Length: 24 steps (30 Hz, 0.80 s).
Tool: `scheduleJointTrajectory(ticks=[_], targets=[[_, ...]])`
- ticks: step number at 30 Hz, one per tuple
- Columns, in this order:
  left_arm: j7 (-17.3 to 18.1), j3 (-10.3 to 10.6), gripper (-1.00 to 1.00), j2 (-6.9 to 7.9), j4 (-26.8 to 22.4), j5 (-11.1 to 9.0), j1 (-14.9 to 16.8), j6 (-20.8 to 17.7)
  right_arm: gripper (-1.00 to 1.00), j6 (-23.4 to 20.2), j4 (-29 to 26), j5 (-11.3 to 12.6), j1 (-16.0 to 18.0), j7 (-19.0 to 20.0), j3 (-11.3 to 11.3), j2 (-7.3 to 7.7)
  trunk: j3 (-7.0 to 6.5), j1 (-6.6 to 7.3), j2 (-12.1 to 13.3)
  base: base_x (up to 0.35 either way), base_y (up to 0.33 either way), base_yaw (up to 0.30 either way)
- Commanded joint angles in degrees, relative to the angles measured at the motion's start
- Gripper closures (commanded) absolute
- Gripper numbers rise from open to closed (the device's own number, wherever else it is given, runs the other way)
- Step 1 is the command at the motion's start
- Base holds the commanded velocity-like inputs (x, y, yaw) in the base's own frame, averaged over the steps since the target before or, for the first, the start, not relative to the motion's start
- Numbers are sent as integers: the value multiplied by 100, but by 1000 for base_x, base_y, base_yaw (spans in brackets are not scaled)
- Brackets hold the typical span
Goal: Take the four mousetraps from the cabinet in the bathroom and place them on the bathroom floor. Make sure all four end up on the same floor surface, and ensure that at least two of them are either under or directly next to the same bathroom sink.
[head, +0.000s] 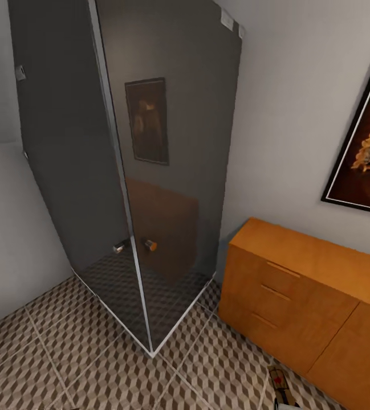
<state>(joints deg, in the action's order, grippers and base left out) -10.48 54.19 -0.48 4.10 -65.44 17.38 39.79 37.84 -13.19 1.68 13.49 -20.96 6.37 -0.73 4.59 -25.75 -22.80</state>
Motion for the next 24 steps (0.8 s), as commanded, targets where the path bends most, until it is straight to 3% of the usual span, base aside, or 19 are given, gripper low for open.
scheduleJointTrajectory(ticks=[1, 24], targets=[[-86, 30, 100, -5, 11, 57, 6, 2, 100, 12, 4, 25, 4, -37, 49, 3, 12, -3, -12, 0, 0, 290], [-86, 28, 100, -3, 11, 57, 9, 2, 100, 13, 8, 25, 4, -31, 52, 3, 12, -3, -12, 0, 0, 291]])
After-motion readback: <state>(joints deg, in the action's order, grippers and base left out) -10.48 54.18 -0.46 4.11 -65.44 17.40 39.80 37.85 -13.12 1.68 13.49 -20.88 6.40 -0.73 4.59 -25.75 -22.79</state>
